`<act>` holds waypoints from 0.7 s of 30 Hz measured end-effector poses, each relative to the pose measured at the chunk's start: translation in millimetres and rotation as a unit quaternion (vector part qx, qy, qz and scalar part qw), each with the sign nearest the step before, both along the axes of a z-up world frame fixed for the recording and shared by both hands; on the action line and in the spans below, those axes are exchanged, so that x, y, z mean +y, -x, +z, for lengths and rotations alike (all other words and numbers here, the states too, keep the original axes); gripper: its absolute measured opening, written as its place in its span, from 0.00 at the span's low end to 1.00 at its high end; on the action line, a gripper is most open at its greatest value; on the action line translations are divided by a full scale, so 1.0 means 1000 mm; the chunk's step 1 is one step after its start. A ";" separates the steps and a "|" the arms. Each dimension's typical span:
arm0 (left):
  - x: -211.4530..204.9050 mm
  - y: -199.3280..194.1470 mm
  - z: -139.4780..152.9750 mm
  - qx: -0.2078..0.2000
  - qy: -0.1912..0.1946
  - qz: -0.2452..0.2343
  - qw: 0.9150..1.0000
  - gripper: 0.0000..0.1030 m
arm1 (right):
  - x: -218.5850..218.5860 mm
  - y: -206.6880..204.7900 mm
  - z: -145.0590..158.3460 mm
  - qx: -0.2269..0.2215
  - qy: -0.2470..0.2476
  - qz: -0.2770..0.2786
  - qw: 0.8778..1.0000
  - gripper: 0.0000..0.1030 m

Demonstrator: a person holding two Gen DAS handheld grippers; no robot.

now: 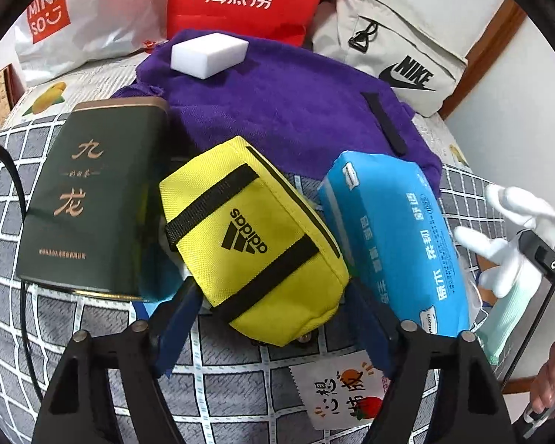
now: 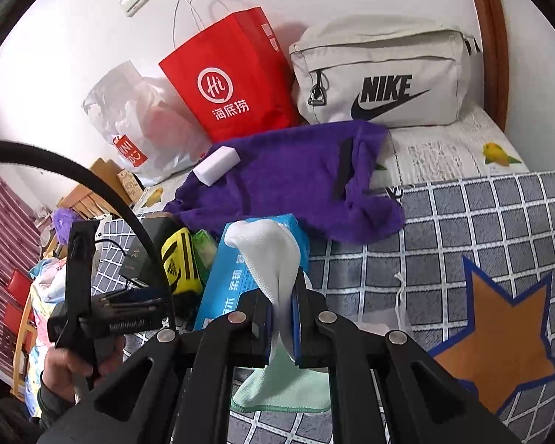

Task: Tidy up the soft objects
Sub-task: 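Grasp the yellow adidas pouch with the left tool while the right tool lifts the glove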

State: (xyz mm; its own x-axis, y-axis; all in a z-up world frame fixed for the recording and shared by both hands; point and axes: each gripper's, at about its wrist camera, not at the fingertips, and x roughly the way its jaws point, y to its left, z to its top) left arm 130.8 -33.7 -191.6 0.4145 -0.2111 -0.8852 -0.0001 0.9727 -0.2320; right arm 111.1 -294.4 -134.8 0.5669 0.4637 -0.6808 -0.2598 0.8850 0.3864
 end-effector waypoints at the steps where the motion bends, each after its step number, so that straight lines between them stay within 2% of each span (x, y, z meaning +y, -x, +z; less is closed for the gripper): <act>1: 0.001 -0.001 0.000 -0.002 0.003 -0.002 1.000 0.66 | 0.000 0.001 0.000 0.000 -0.001 0.001 1.000 0.08; 9: 0.005 0.015 0.019 -0.027 0.018 -0.035 0.999 0.53 | 0.002 0.004 0.000 0.001 0.000 0.005 1.000 0.08; 13: 0.011 0.023 0.029 -0.037 0.036 -0.043 0.998 0.52 | 0.006 0.005 0.000 0.002 -0.001 0.011 1.000 0.08; 21: 0.023 0.029 0.047 -0.068 0.041 -0.046 0.996 0.52 | 0.012 0.005 0.006 0.000 0.005 0.011 1.000 0.08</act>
State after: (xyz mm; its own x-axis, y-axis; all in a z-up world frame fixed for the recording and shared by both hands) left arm 101.4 -10.5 -145.0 0.5059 -0.3230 -0.7998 0.1244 0.9449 -0.3030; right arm 106.5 -282.9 -128.4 0.5564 0.4695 -0.6856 -0.2791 0.8827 0.3780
